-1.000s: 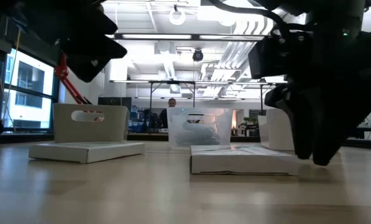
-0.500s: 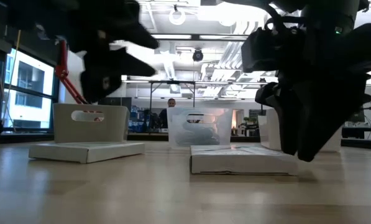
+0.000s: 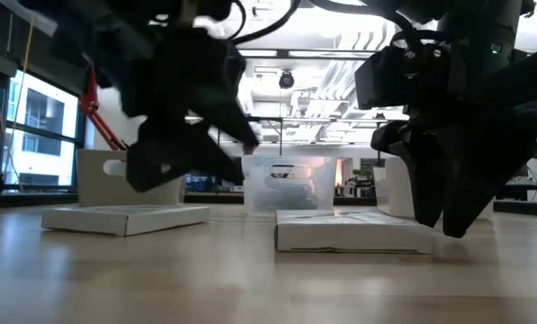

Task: Pick and place items into bin
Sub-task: Put the right white card reader box into the gray bin

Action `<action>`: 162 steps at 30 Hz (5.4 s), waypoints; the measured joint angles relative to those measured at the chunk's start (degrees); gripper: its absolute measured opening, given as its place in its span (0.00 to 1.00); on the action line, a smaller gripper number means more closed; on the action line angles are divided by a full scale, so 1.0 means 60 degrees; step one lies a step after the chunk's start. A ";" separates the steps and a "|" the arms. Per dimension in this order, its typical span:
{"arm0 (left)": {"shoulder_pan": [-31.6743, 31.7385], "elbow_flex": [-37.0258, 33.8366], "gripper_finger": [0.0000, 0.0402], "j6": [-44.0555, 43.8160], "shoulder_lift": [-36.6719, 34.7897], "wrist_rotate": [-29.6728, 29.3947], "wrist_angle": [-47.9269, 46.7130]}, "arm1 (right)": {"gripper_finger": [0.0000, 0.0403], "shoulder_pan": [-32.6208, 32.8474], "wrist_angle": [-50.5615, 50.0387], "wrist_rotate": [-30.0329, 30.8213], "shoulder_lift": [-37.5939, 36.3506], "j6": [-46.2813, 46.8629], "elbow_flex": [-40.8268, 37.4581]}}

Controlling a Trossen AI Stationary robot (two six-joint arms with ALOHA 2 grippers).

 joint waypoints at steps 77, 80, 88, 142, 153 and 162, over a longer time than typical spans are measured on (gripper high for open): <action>-0.0132 -0.0027 0.34 -0.0496 -0.0979 -0.0998 -0.2955 | 0.35 0.0134 0.1448 0.1273 -0.0557 -0.0850 -0.0396; 0.0017 -0.0002 0.34 -0.0529 -0.0691 -0.1004 -0.2083 | 0.35 0.0228 0.1813 0.1227 -0.0682 -0.1001 -0.0393; 0.0248 -0.0001 0.34 -0.0788 -0.0350 -0.0958 -0.1453 | 0.35 0.0267 0.2241 0.1546 -0.0655 -0.0778 -0.0457; 0.0244 0.0647 0.34 -0.1316 0.0962 -0.0749 -0.0372 | 0.35 0.0412 0.4445 0.1789 -0.0474 0.0576 -0.1767; 0.0244 0.0651 0.34 -0.1497 0.0958 -0.0788 -0.0592 | 0.35 0.0412 0.4365 0.1759 -0.0474 0.0535 -0.1768; 0.0244 0.0716 0.34 -0.1529 0.1279 -0.1074 -0.0383 | 0.35 0.0426 0.5033 0.1754 -0.0484 0.0667 -0.2236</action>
